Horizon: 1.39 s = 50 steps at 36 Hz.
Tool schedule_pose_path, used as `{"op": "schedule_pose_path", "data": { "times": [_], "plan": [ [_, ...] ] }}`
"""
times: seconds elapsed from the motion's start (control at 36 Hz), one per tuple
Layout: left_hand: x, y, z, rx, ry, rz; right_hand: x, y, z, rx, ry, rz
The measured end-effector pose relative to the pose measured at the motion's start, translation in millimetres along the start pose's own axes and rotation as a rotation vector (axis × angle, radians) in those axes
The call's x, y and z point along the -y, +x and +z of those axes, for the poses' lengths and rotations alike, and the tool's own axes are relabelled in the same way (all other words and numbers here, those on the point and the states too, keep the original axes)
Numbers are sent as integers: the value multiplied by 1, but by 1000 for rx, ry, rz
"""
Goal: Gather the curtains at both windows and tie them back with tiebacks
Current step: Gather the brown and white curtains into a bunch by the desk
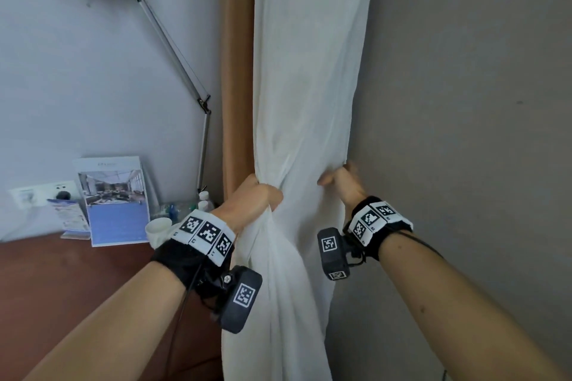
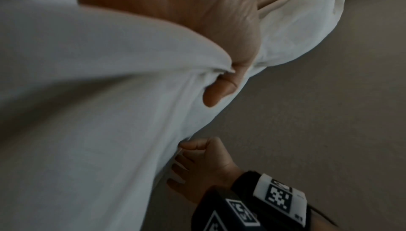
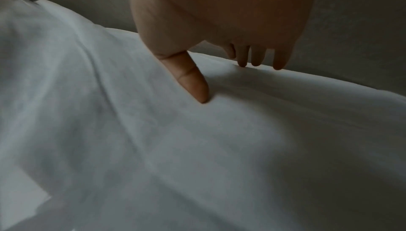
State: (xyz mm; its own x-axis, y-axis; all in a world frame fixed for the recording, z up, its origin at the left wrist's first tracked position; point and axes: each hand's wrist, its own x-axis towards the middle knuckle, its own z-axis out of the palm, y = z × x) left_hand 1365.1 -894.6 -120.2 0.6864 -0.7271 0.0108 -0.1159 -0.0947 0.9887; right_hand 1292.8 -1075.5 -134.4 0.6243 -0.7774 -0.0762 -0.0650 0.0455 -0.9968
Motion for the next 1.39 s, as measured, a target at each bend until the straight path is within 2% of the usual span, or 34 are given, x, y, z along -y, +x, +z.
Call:
{"op": "schedule_pose_path", "data": {
  "times": [0.08,0.17,0.31,0.53,0.67,0.86,1.03,1.14,1.28,1.39],
  "plan": [
    [3,0,0,13,4,18,-7,21,-1,17,57,-31],
    [2,2,-1,-6,23,57,1,10,-1,14,104,-30],
    [-4,2,-4,50,9,37,12,9,-5,-13,82,-14],
    [-1,-2,7,-85,-53,71,3,14,-6,42,94,23],
    [2,-6,10,-6,-39,71,2,10,-5,70,132,24],
    [-3,-7,10,-6,33,41,-9,25,-10,138,167,23],
    [-2,-15,17,-54,-89,92,-10,20,-14,131,144,13],
    [-5,-20,14,-39,-58,73,-21,36,-19,67,168,33],
    [-8,-18,6,-22,60,-7,11,-16,-11,29,121,50],
    [-8,-21,-2,-24,42,-89,14,-18,-13,45,169,11]
  ]
}}
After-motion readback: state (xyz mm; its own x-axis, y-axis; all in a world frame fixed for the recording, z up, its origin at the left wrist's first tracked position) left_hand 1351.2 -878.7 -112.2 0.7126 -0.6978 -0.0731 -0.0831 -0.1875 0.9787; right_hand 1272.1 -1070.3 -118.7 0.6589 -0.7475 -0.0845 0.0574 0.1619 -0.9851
